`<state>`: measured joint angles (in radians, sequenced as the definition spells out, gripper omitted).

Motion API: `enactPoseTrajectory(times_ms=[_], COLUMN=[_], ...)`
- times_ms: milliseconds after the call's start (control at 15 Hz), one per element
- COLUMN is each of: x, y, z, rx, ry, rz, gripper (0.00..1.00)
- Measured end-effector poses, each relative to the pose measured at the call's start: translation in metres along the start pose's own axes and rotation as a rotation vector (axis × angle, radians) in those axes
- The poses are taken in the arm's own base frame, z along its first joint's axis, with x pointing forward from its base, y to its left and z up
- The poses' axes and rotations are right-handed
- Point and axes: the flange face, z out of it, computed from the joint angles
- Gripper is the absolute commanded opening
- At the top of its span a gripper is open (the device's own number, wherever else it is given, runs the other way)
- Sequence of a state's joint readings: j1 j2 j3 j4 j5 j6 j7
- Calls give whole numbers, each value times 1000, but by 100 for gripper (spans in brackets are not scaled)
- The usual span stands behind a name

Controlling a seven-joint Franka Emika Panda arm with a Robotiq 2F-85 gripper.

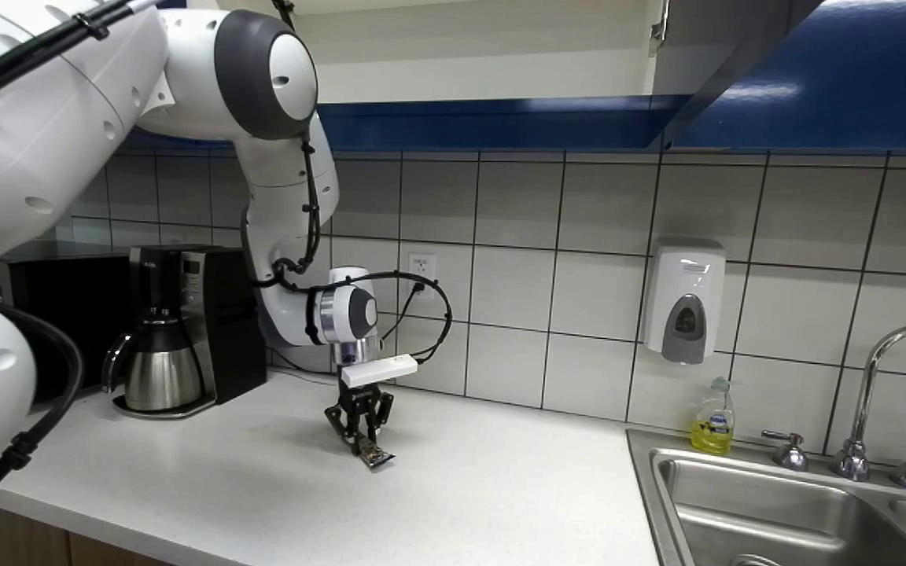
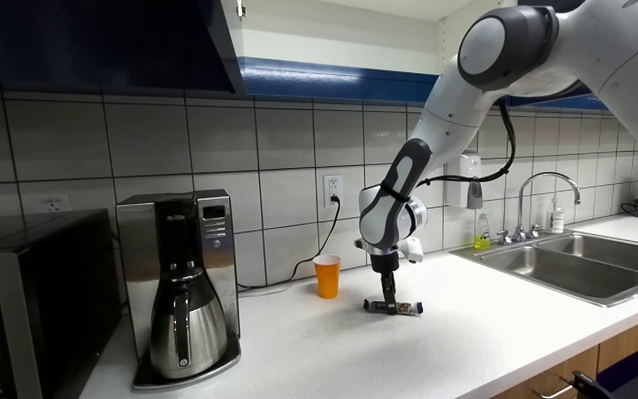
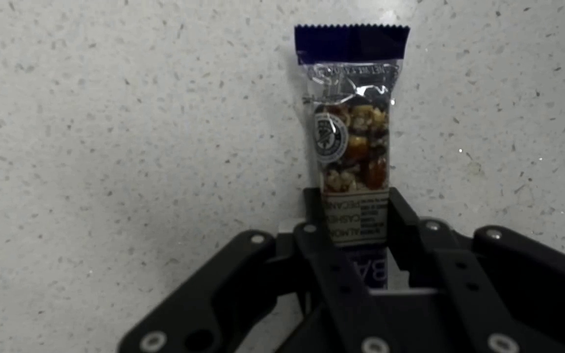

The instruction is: Shift the chocolate bar to the open cupboard

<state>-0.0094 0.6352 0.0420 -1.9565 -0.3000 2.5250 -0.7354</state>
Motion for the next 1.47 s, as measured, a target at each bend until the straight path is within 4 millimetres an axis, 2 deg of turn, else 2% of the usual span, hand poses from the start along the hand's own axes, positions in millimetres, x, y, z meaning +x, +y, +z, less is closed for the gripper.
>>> enactPoseTrajectory(times_ms=[667,1467], x=[2,-20], y=[-1,-33], z=[-34,-57], rx=[-30,41], ry=[29,152], rz=[133,654], gripper=[8,8])
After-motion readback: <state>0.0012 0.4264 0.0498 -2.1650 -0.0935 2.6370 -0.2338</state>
